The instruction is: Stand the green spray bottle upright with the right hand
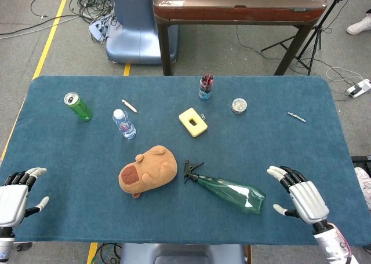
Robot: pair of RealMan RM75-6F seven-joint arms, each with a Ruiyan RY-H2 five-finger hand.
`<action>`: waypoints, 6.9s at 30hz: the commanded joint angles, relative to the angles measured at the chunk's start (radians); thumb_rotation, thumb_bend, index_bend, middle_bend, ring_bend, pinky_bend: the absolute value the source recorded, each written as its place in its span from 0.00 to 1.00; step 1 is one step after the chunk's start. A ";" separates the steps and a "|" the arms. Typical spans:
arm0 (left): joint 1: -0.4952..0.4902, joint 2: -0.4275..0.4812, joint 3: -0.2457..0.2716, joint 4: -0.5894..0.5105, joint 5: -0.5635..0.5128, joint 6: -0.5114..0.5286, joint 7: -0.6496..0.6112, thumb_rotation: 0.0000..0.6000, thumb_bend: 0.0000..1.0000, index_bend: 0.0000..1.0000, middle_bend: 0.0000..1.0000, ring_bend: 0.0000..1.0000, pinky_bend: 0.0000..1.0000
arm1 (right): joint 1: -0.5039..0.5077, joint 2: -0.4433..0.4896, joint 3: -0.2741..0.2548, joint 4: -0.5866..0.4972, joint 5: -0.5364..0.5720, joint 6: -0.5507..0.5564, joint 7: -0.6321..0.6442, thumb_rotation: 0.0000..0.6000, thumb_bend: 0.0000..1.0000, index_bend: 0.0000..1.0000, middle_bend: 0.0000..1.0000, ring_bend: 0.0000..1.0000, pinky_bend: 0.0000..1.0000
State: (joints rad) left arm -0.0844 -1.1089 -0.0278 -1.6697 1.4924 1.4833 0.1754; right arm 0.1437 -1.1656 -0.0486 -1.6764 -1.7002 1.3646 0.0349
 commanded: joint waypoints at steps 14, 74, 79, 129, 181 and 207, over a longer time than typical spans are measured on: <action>-0.003 0.008 0.006 -0.014 -0.005 -0.017 0.009 1.00 0.24 0.24 0.24 0.24 0.20 | 0.084 -0.094 -0.023 -0.022 0.017 -0.149 -0.004 1.00 0.00 0.00 0.01 0.00 0.11; -0.005 0.005 0.023 0.010 -0.030 -0.055 -0.005 1.00 0.24 0.25 0.24 0.24 0.20 | 0.410 -0.145 0.121 -0.105 0.282 -0.481 -0.340 1.00 0.00 0.17 0.09 0.00 0.08; -0.003 0.004 0.023 0.015 -0.031 -0.053 -0.012 1.00 0.24 0.25 0.24 0.24 0.20 | 0.445 -0.217 0.125 -0.062 0.346 -0.518 -0.400 1.00 0.00 0.23 0.09 0.00 0.08; 0.001 0.005 0.020 0.041 -0.038 -0.059 -0.037 1.00 0.24 0.27 0.24 0.24 0.20 | 0.557 -0.358 0.122 0.089 0.439 -0.441 -0.446 1.00 0.53 0.59 0.30 0.09 0.10; -0.005 0.013 0.022 0.024 -0.036 -0.068 -0.023 1.00 0.24 0.28 0.24 0.24 0.20 | 0.406 -0.443 0.239 0.409 0.191 -0.167 1.199 1.00 0.52 0.62 0.34 0.12 0.12; -0.004 0.003 0.028 0.042 -0.031 -0.071 -0.038 1.00 0.24 0.28 0.24 0.24 0.20 | 0.405 -0.385 0.176 0.397 0.136 -0.125 1.101 1.00 0.50 0.62 0.32 0.12 0.12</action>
State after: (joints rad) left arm -0.0881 -1.1056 0.0004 -1.6282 1.4613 1.4122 0.1373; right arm 0.5502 -1.5520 0.1289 -1.2790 -1.5621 1.2381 1.1345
